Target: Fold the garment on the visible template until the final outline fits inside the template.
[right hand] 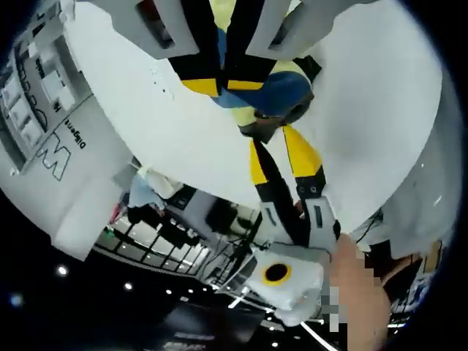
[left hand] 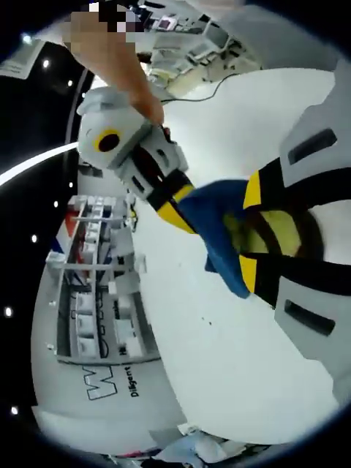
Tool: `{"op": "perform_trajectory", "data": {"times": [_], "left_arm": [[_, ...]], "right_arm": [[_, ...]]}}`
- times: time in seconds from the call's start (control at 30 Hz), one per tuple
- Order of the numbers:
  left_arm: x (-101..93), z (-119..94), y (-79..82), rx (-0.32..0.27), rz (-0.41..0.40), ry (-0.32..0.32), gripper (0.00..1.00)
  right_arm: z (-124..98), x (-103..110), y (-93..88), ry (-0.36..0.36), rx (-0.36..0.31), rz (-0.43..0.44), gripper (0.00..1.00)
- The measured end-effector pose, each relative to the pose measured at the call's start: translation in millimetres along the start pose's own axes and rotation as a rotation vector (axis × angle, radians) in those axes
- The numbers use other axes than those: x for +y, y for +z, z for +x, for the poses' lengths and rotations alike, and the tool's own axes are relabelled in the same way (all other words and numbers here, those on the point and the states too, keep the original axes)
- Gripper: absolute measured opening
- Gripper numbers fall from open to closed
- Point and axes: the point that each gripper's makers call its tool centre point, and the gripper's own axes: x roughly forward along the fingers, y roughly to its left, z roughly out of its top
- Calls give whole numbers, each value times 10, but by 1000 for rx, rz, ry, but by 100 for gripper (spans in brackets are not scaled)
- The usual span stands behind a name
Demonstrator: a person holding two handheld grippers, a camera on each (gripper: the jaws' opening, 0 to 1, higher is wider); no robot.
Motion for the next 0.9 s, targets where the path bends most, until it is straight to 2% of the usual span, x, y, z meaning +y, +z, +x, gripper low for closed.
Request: {"op": "perform_trajectory", "data": {"times": [0.03,0.07,0.13,0.2,0.23,0.37,0.47,0.63,0.67,0.73,0.83,0.9], "left_arm": [[39,14,-47,16,5,7,24],[82,47,-100,30,2,11,25],[185,73,-183,67,27,44,29],[213,137,-247,84,1,32,33],[251,155,-326,119,11,38,34],[272,197,-513,186,-14,8,29],[309,197,-578,208,-14,13,28],[351,205,-519,174,-73,-11,26],[258,205,-563,197,-97,-77,24],[324,195,-641,234,-21,-74,24],[379,170,-680,243,-42,-104,24],[453,160,-734,271,-35,-106,24]], "right_arm": [[-18,-24,4,-3,-6,35,0],[-43,-57,27,-8,-26,104,0],[-89,-123,22,-27,-26,89,0],[-148,-194,15,-51,-36,141,0],[-183,-216,-4,-58,-29,146,0],[-312,-298,-82,-100,-22,215,0],[-386,-315,-159,-115,-15,247,0],[-493,-289,-354,-130,13,303,0],[-522,-274,-419,-136,24,329,0],[-560,-247,-506,-142,35,346,0],[-618,-211,-612,-152,44,380,0],[-648,-178,-698,-155,59,390,0]]}}
